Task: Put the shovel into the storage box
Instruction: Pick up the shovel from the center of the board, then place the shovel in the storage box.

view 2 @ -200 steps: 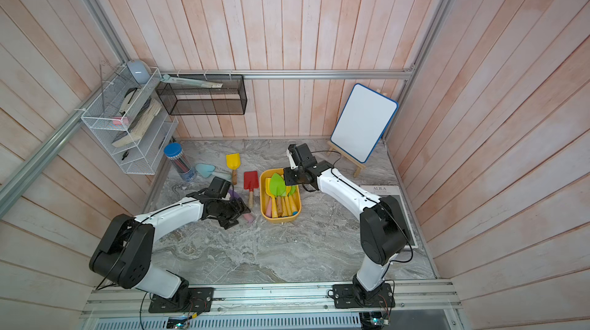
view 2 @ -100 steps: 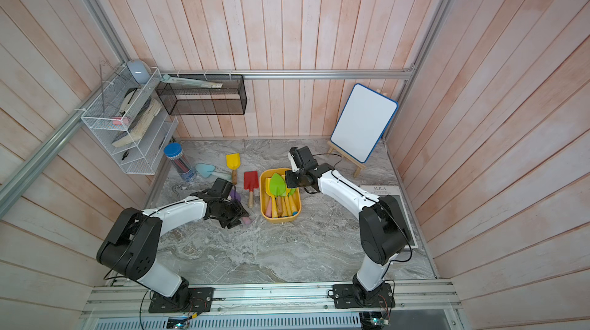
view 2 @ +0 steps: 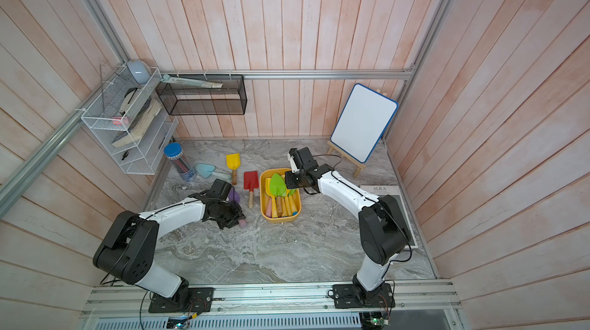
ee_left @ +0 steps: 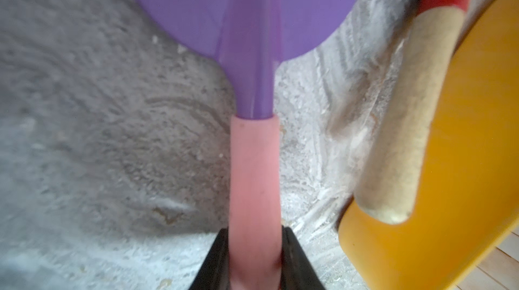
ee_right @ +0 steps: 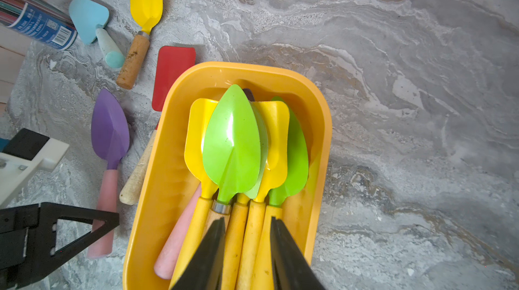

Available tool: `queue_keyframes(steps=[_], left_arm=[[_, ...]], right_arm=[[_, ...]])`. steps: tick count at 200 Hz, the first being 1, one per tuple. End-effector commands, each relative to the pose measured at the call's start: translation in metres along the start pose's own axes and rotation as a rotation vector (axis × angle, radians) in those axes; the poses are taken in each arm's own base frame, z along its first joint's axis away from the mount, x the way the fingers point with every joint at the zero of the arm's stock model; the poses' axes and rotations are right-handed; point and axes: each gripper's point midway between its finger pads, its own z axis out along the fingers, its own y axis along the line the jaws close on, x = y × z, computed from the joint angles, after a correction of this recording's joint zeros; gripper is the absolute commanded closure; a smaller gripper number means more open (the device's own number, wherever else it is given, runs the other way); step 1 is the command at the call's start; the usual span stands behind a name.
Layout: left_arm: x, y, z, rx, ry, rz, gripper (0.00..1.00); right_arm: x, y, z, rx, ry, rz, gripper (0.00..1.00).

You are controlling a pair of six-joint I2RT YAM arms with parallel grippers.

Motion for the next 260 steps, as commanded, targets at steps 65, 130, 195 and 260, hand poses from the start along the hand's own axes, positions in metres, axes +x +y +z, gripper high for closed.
queue_keyframes(steps=[65, 130, 195, 260], left_arm=[[0.010, -0.050, -0.095, 0.191, -0.109, 0.193, 0.85], [0.046, -0.094, -0.101, 0.299, -0.010, 0.399, 0.85], [0.056, -0.123, -0.094, 0.361, 0.018, 0.448, 0.85], [0.065, -0.139, -0.100, 0.419, 0.034, 0.470, 0.85]], right_arm=[[-0.022, 0.063, -0.025, -0.336, -0.075, 0.057, 0.68], [-0.034, 0.112, -0.030, -0.438, -0.090, 0.053, 0.67], [-0.033, 0.118, -0.024, -0.441, -0.076, 0.067, 0.58], [-0.030, 0.115, -0.016, -0.429, -0.062, 0.072, 0.58]])
